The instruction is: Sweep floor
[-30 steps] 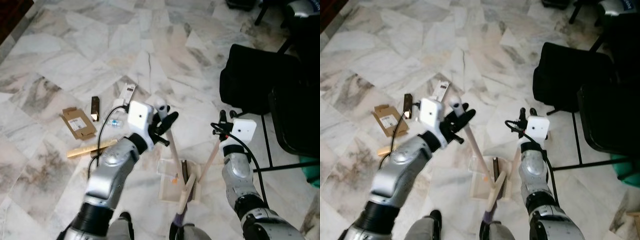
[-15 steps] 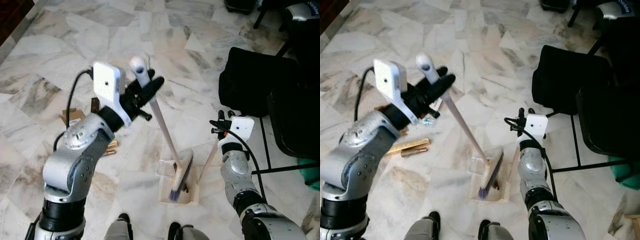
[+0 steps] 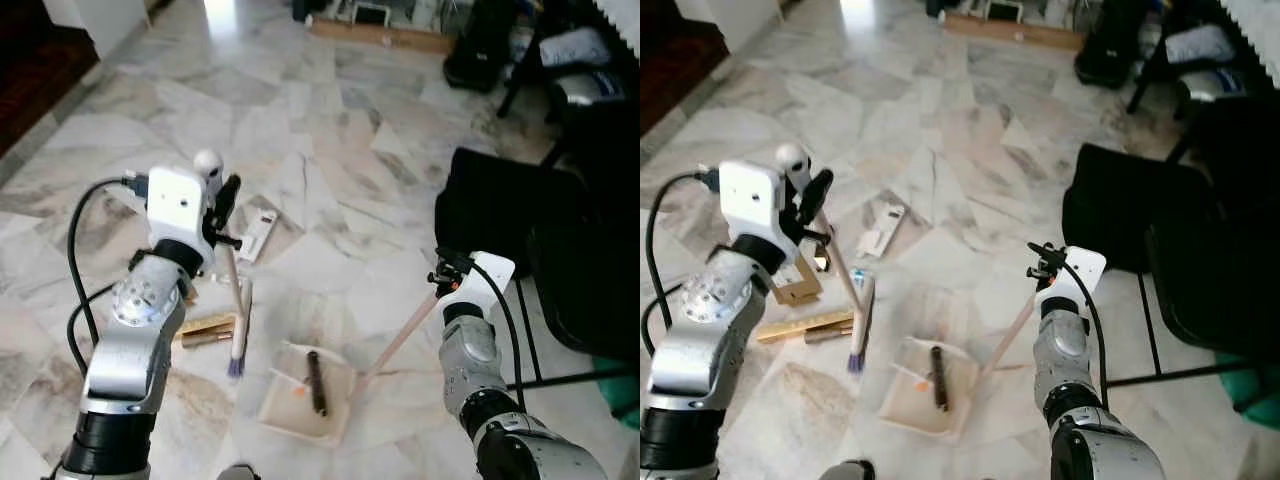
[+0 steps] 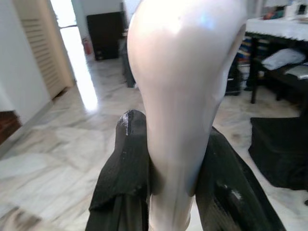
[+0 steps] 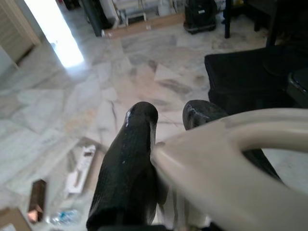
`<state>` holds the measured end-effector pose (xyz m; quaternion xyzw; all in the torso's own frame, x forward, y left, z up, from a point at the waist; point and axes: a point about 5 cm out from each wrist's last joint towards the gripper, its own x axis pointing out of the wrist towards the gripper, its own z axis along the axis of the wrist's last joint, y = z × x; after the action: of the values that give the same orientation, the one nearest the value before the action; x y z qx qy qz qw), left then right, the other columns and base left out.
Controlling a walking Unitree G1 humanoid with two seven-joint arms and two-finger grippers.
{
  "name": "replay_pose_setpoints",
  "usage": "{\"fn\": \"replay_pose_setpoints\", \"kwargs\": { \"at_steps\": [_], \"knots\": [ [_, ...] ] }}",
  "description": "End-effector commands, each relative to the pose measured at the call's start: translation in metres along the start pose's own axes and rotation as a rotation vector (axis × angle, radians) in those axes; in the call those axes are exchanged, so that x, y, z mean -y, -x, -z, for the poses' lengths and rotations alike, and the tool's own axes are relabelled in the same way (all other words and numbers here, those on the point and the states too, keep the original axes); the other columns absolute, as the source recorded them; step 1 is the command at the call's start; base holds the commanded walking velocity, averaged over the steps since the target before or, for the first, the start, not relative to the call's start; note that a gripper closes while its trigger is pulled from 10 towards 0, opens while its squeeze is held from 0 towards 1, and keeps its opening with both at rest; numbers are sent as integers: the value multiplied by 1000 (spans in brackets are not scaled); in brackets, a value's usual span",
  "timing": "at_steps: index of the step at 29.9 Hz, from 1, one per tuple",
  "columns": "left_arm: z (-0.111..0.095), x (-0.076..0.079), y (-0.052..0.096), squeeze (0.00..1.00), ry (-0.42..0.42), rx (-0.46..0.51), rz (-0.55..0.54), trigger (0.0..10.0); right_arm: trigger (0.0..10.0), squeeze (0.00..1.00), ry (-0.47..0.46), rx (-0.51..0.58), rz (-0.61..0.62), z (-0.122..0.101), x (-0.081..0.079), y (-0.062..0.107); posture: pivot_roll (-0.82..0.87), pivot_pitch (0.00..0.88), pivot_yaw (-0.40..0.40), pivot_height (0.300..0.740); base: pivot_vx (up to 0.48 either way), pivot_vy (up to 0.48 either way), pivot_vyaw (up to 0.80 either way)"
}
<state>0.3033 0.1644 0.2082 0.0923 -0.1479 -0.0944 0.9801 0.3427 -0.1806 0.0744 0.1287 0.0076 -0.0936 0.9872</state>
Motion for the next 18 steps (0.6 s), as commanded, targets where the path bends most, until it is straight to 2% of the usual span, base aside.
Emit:
{"fn": "replay_pose_setpoints", "kwargs": {
  "at_steps": [1, 4, 9, 12, 18],
  "knots": [
    [6, -3, 4, 0, -47, 17, -39, 10000, 10000, 0, -30, 37, 12, -10, 3, -5, 220, 0, -94, 740, 0, 0, 0],
    [19, -7, 10, 0, -66, -3, -75, 10000, 10000, 0, -39, 44, -6, -13, -1, -7, 229, 0, -106, 740, 0, 0, 0],
    [24, -4, 12, 0, -73, 9, -64, 10000, 10000, 0, -57, 51, -53, -18, -7, -10, 219, 0, -116, 740, 0, 0, 0],
    [22, -3, 9, 0, -101, 34, -36, 10000, 10000, 0, -64, 63, -73, -22, -9, -12, 224, 0, -123, 740, 0, 0, 0],
    [15, 4, -4, 0, -97, 79, 39, 10000, 10000, 0, -77, 56, -141, -25, -17, -15, 224, 0, -133, 740, 0, 0, 0]
  ]
}}
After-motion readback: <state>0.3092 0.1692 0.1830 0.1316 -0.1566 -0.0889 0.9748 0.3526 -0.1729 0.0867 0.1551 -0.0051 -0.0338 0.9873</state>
